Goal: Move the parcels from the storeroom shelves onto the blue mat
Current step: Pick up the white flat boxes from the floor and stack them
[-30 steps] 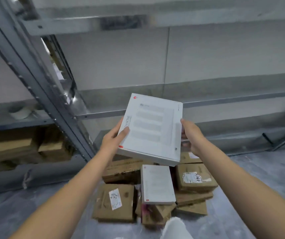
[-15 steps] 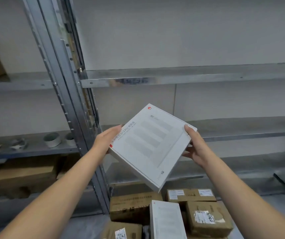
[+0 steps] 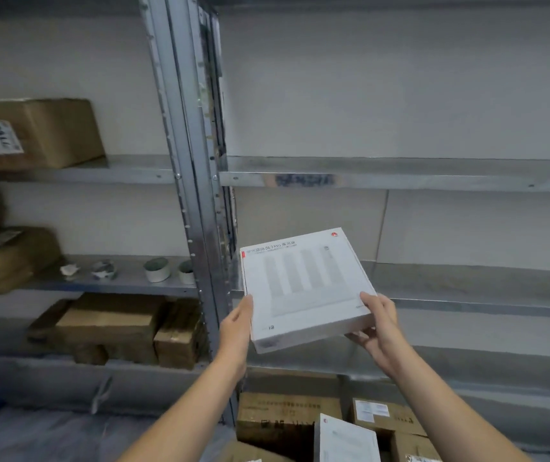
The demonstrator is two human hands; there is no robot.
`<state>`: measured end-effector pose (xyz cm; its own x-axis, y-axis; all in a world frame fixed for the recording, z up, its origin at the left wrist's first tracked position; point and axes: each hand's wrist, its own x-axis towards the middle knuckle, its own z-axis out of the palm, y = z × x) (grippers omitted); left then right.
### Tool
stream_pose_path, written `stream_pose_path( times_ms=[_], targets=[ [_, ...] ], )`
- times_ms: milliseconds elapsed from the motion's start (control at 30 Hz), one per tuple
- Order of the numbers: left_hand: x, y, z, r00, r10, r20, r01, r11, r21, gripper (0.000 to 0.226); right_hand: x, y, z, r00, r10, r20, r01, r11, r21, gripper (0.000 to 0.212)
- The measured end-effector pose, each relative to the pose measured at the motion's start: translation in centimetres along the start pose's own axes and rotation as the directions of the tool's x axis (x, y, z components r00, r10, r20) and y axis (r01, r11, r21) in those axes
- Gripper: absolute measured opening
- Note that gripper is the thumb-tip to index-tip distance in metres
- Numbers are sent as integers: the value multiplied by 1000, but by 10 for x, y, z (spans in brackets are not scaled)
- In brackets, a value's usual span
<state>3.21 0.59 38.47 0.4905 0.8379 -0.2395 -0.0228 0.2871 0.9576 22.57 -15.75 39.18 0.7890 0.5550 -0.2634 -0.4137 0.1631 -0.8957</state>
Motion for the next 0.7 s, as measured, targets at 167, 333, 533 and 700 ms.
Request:
stream_pose_path(
  times_ms=[167,333,533,700],
  targets=[
    [-1,-4,-31,997,-31,-67,27,998,-51,44,16,1,15,983,10,181,57,932,-359,32],
    [-2,-20,-68,988,6,-153,-10,1000,-24,33,39,22,45,919,110,378,142,802,-580,39],
    [-11,-46,-144,926,3,-377,-17,999,-33,36,51,87,94,796,315,516,127,747,-652,50],
    [-27,-46,-236,820,-6,-572,8,1000,1,33,39,153,188,708,412,573,137,716,-684,45]
  ],
)
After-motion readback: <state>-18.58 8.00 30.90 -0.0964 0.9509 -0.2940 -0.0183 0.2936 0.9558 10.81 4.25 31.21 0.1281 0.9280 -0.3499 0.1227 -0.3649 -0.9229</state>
